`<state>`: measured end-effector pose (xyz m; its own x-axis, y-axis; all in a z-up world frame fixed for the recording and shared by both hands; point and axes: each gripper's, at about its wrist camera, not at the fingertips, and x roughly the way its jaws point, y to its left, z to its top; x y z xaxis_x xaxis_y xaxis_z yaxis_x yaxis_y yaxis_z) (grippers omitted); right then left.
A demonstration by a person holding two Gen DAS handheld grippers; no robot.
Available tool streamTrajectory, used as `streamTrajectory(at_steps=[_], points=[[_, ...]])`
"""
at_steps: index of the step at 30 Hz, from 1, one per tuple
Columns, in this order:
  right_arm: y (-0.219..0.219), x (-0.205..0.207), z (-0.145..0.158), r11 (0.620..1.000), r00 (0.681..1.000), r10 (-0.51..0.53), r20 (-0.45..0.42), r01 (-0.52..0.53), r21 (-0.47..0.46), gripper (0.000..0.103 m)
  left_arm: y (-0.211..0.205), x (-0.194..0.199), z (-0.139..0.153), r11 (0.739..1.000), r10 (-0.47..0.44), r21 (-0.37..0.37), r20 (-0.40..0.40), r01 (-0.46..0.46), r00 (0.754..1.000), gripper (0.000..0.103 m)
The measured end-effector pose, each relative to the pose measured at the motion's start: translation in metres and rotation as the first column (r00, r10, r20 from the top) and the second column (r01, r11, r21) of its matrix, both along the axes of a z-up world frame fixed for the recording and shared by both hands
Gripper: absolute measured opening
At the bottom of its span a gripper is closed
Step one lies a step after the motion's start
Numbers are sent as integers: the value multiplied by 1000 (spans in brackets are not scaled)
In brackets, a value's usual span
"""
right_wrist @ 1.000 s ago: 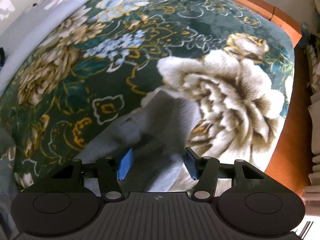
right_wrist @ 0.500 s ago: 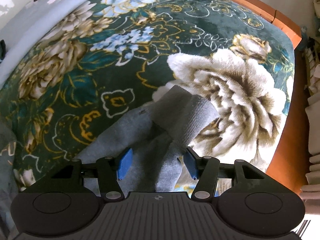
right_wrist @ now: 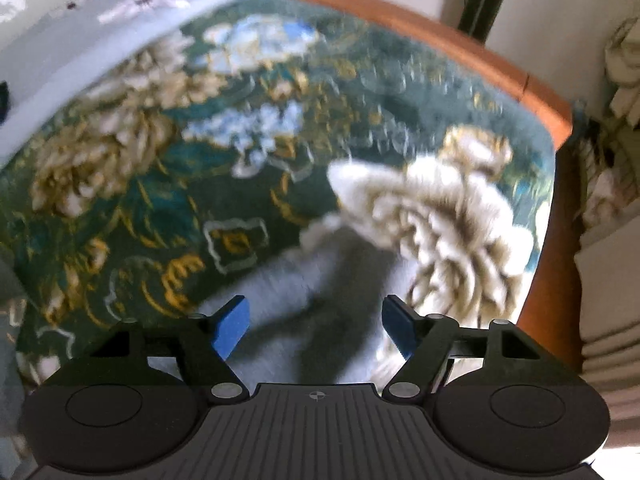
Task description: Fold clothes
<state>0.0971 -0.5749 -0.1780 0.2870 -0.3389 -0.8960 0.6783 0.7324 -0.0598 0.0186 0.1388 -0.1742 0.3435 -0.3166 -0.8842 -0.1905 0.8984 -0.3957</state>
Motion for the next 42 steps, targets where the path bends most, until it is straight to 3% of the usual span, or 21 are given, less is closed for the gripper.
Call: streamTrajectory(at_steps=[3, 5, 9, 14, 22, 26, 36, 38, 42], points=[[18, 9, 18, 998, 996, 53, 73, -56, 38, 73, 12, 9, 15, 997, 27, 69, 68, -31, 997, 57], [38, 22, 24, 988, 986, 119, 113, -130, 88, 73, 18, 19, 22, 990, 44, 125, 122, -59, 992, 75], [89, 56, 28, 945, 949, 277, 149, -297, 133, 73, 15, 59, 8, 981, 49, 181, 136, -74, 989, 83], [155, 113, 26, 865, 875, 467, 132, -482, 136, 73, 14, 99, -20, 987, 30, 151, 123, -49, 992, 84], [209, 194, 9, 774, 783, 618, 76, -622, 119, 73, -1, 135, -46, 992, 3, 127, 122, -19, 993, 84], [220, 225, -4, 715, 720, 691, 66, -693, 89, 73, -4, 140, -53, 992, 58, 105, 126, -72, 990, 84], [219, 279, -55, 532, 542, 840, 28, -832, 161, 70, -16, 146, -72, 968, 221, 117, 38, -224, 975, 84], [218, 282, -63, 503, 512, 859, 20, -850, 160, 62, -19, 148, -72, 962, 240, 123, 38, -243, 970, 84], [209, 288, -70, 479, 505, 861, 63, -845, 239, 48, -25, 156, -76, 956, 249, 162, 1, -246, 969, 84]])
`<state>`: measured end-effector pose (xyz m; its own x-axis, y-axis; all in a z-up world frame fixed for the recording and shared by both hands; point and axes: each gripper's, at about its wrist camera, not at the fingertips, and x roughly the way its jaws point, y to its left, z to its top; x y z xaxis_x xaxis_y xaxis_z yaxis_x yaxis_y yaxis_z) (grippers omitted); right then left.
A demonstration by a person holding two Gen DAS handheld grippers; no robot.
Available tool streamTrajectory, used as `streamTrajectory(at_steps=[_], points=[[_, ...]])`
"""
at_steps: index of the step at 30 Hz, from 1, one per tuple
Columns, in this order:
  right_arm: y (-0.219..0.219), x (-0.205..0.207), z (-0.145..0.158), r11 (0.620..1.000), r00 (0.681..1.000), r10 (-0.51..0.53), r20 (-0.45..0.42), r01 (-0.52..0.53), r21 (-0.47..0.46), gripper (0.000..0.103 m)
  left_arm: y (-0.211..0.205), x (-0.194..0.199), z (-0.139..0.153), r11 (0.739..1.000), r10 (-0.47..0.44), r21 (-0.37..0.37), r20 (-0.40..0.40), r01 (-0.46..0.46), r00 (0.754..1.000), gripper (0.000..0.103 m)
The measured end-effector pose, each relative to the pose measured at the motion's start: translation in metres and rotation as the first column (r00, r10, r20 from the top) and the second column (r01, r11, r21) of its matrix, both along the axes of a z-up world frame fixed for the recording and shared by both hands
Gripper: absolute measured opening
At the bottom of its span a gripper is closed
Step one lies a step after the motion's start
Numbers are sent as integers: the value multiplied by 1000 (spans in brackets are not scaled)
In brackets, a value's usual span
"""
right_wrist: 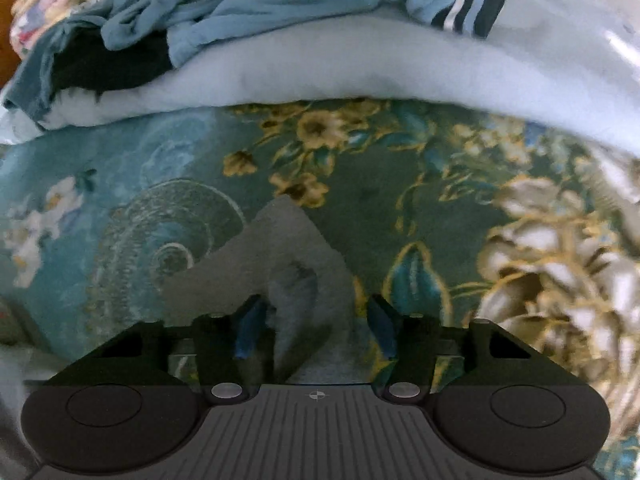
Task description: Fold clothes
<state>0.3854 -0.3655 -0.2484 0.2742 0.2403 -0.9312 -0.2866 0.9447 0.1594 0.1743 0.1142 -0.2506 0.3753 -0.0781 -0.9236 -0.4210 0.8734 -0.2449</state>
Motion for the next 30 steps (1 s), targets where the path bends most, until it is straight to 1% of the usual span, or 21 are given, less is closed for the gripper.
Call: streamTrajectory(at_steps=[1, 3, 5, 6, 7, 8, 9, 11, 12, 13, 14, 16, 17, 19, 21, 23, 25, 27, 30], points=[[-2, 1, -1, 1000, 1000, -5, -11, 5, 22, 47, -1, 2, -2, 1000, -1, 7, -13, 1, 1000, 84], [-5, 3, -3, 998, 999, -13, -35, 15, 66, 39, -5, 6, -3, 1000, 0, 27, -35, 1, 999, 84], [-9, 4, -3, 994, 998, -15, -61, 21, 106, 26, -8, 8, -2, 999, 10, 44, -47, -8, 999, 82], [-10, 5, -3, 992, 997, -13, -71, 21, 122, 22, -8, 9, -3, 999, 23, 46, -50, -21, 998, 81], [-10, 5, -2, 990, 997, -13, -77, 24, 136, 15, -8, 9, -3, 998, 38, 47, -53, -36, 998, 78], [-11, 5, -2, 987, 996, -23, -83, 36, 155, 13, -8, 10, -3, 997, 56, 51, -55, -54, 997, 71], [-13, 5, -1, 983, 995, -40, -87, 54, 175, 12, -7, 10, -3, 996, 76, 55, -56, -72, 996, 68], [-18, 2, 3, 973, 993, -74, -90, 91, 213, 10, -3, 8, -2, 992, 113, 57, -47, -110, 992, 52], [-21, 1, 6, 966, 992, -90, -92, 110, 232, 10, -1, 8, -1, 990, 129, 55, -43, -127, 991, 49], [-24, 0, 9, 959, 990, -109, -88, 129, 253, 10, 1, 8, 0, 990, 134, 47, -37, -132, 990, 41], [-29, -2, 13, 949, 988, -135, -78, 151, 275, 9, 0, 9, 2, 991, 129, 41, -31, -128, 991, 37], [-41, -4, 23, 926, 979, -196, -59, 205, 318, 9, -5, 16, 8, 993, 101, 63, -26, -99, 995, 32], [-48, -6, 29, 909, 970, -237, -50, 239, 341, 8, -7, 19, 12, 993, 89, 77, -19, -87, 996, 32], [-65, -9, 43, 873, 949, -315, -25, 300, 384, 8, -10, 22, 21, 990, 107, 86, 15, -108, 994, 30], [-81, -13, 60, 841, 923, -385, 15, 344, 417, 8, -7, 21, 33, 983, 165, 64, 81, -170, 983, 30], [-98, -18, 80, 818, 894, -442, 74, 368, 442, 8, -6, 21, 45, 977, 202, 48, 135, -210, 970, 29], [-117, -26, 99, 789, 856, -502, 125, 394, 470, 8, -6, 21, 61, 973, 218, 37, 196, -229, 956, 29], [-137, -36, 114, 759, 809, -563, 171, 424, 494, 8, -6, 20, 77, 970, 231, 20, 261, -244, 937, 29], [-163, -52, 127, 718, 737, -640, 217, 473, 511, 8, -6, 18, 97, 967, 239, 1, 340, -255, 909, 29]])
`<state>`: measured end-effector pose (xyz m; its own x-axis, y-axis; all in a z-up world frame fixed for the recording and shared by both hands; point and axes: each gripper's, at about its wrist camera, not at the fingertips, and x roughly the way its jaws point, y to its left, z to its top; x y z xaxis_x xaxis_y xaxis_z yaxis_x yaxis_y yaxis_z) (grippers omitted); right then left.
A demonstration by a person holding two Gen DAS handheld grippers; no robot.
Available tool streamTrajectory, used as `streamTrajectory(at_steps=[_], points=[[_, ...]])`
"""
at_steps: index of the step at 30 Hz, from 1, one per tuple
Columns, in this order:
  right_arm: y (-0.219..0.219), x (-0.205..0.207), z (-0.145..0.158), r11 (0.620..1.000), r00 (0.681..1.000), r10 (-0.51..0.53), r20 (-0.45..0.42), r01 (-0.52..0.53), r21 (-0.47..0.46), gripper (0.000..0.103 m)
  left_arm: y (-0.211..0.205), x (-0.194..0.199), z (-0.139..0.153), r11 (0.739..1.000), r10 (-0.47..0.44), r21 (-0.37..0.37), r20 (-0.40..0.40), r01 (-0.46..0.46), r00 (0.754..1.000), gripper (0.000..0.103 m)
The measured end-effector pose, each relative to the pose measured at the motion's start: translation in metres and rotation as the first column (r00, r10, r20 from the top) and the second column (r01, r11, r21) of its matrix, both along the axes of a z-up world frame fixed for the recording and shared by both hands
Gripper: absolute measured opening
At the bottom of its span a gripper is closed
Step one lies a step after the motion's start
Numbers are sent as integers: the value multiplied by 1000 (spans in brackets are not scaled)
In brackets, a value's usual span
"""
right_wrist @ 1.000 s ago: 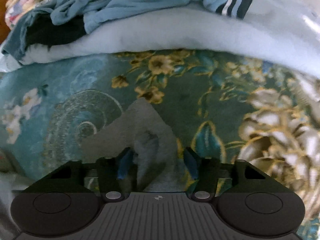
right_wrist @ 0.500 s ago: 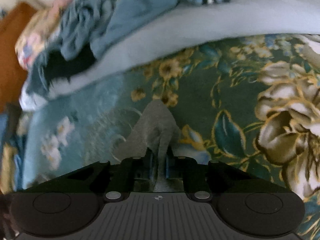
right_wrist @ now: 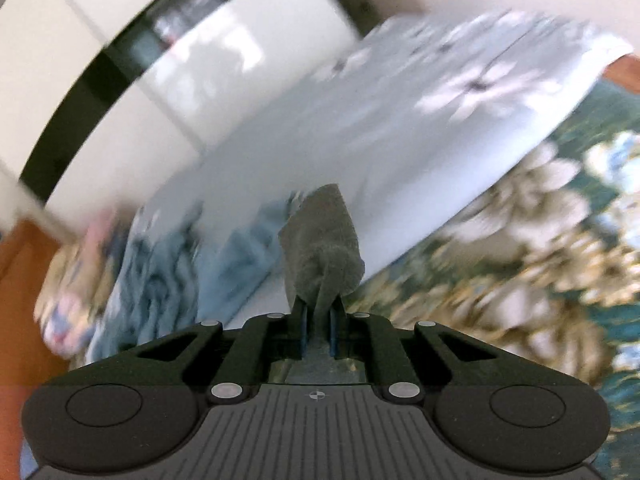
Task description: Fold clothes
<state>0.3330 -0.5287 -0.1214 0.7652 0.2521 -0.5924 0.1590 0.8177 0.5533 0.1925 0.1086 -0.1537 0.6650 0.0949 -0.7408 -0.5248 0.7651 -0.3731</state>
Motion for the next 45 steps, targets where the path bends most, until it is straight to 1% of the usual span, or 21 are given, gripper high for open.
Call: streamTrajectory(at_steps=[1, 2, 4, 6, 11, 14, 18, 21, 25, 26, 27, 30, 31, 32, 33, 35, 37, 39, 40, 43, 45], points=[[-9, -6, 2, 999, 999, -34, 16, 34, -3, 8, 1, 1, 4, 1000, -4, 5, 12, 4, 1000, 29], [-17, -11, 0, 998, 998, -64, 19, 64, -7, 8, 1, 4, 4, 1000, -17, 14, 3, 17, 1000, 29], [-32, -16, -10, 993, 993, -119, -7, 119, 0, 8, 3, 11, 1, 999, -41, 21, -23, 42, 999, 30], [-43, -17, -30, 988, 987, -153, -59, 153, 6, 8, 5, 19, -11, 998, -63, 10, -52, 64, 997, 31], [-52, -10, -88, 977, 954, -212, -213, 213, -17, 8, 1, 37, -39, 995, -93, 35, -127, 98, 988, 32], [-52, -2, -106, 971, 940, -236, -248, 240, -15, 8, 2, 42, -48, 994, -94, 41, -144, 101, 985, 34], [-47, 19, -107, 973, 941, -227, -250, 229, -24, 8, 5, 49, -56, 994, -95, 46, -165, 104, 982, 36], [-38, 40, -99, 980, 953, -201, -225, 198, -34, 8, 6, 54, -62, 996, -80, 36, -177, 87, 981, 38], [-18, 71, -99, 982, 954, -185, -237, 172, -72, 10, 8, 57, -69, 998, -50, 20, -189, 54, 981, 39], [-13, 76, -103, 985, 953, -167, -252, 150, -83, 18, 8, 57, -70, 999, -46, 18, -194, 50, 980, 39], [-7, 82, -107, 989, 952, -142, -273, 123, -86, 22, 8, 58, -72, 999, -43, 18, -201, 48, 979, 39], [5, 86, -112, 989, 951, -119, -287, 89, -116, 31, 9, 60, -75, 999, -45, 18, -218, 50, 975, 41], [6, 85, -112, 991, 952, -108, -288, 78, -113, 41, 10, 60, -76, 998, -49, 19, -223, 54, 974, 42], [7, 84, -112, 991, 952, -96, -291, 65, -114, 47, 10, 61, -77, 998, -52, 20, -228, 58, 972, 42], [8, 82, -110, 992, 954, -83, -287, 51, -117, 47, 10, 62, -77, 998, -53, 18, -232, 59, 971, 42], [6, 71, -100, 990, 967, -65, -244, 32, -135, 48, 11, 61, -77, 998, -52, 12, -231, 57, 971, 43], [0, 58, -91, 990, 978, -66, -199, 39, -136, 54, 12, 58, -77, 999, -49, -1, -228, 50, 972, 46], [-11, 42, -90, 991, 977, -85, -194, 63, -118, 54, 12, 56, -77, 999, -42, -16, -227, 39, 973, 49], [-16, 37, -93, 992, 972, -92, -218, 71, -102, 54, 13, 54, -77, 999, -38, -23, -226, 34, 973, 49], [-19, 27, -109, 992, 950, -76, -302, 43, -115, 44, 13, 50, -80, 999, -21, -47, -229, 11, 973, 51], [-15, 25, -119, 992, 940, -64, -336, 23, -122, 43, 13, 48, -81, 999, -15, -53, -233, 3, 972, 51]])
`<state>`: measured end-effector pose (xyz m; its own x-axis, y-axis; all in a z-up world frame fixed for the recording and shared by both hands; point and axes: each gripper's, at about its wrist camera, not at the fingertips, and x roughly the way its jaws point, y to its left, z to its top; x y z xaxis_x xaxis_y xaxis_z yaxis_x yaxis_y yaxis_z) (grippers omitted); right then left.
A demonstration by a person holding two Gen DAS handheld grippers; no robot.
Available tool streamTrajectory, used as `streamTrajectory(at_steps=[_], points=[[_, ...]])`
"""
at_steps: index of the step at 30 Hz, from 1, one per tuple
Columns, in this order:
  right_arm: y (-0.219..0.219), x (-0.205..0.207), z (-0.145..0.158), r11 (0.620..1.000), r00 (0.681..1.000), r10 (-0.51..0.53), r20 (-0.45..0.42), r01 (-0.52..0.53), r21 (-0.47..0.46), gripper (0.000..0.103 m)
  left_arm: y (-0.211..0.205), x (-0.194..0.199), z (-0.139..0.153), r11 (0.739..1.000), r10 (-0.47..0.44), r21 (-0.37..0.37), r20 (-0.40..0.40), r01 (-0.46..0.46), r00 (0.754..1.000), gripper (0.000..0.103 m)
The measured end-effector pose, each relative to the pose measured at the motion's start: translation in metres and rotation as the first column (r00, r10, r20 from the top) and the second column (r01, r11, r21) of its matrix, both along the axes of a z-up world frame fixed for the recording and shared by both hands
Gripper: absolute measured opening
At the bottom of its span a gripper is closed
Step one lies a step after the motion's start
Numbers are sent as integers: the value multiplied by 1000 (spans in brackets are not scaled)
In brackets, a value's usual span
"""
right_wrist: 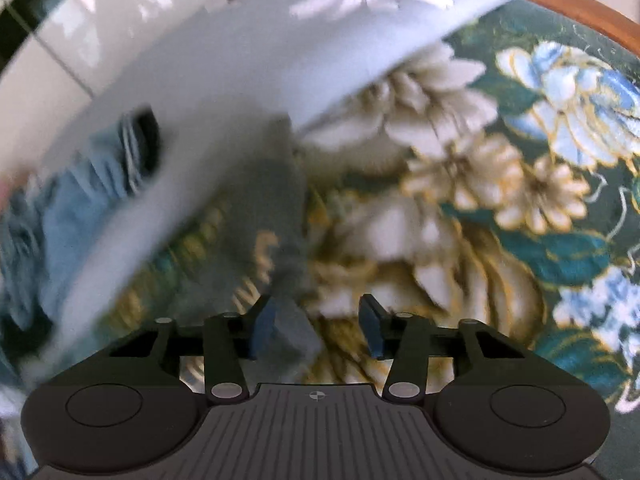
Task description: Fold clothes
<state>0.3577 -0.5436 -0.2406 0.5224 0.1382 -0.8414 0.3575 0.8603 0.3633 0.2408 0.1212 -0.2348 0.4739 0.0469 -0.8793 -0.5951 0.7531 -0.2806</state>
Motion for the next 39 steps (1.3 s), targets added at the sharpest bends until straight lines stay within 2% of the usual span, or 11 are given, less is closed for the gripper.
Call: streamTrajectory(at_steps=[7, 12, 14, 16, 20, 25, 28, 31, 39], points=[[18, 15, -15, 1000, 1000, -3, -30, 3, 2, 40, -5, 3, 1, 1000, -24, 18, -13, 25, 1000, 52], [25, 28, -21, 1000, 998, -17, -63, 16, -23, 22, -4, 2, -1, 1000, -15, 5, -13, 15, 1000, 55], [26, 30, -21, 1000, 997, -25, -67, 23, -20, 11, -5, 2, -2, 1000, -20, 3, -15, 20, 1000, 55], [27, 30, -19, 1000, 998, -27, -62, 27, -9, 6, -5, 2, -3, 1000, -21, -2, -17, 21, 1000, 55], [18, 18, -5, 993, 996, -89, 0, 88, 76, 4, -2, 1, -3, 1000, -22, -6, -16, 22, 1000, 56], [1, -9, 27, 974, 982, -158, 106, 138, 179, 4, 5, 2, 1, 1000, -14, -6, 1, 14, 1000, 56], [-6, -29, 43, 969, 974, -173, 144, 143, 201, 4, 9, 3, 1, 1000, -17, -5, 6, 17, 1000, 57], [-13, -47, 40, 963, 968, -216, 126, 190, 192, 4, 10, 4, -2, 1000, -16, -12, 7, 16, 1000, 57], [-25, -87, -13, 952, 958, -282, -60, 287, 106, 4, 11, 5, -6, 999, -41, -13, 3, 41, 999, 60]])
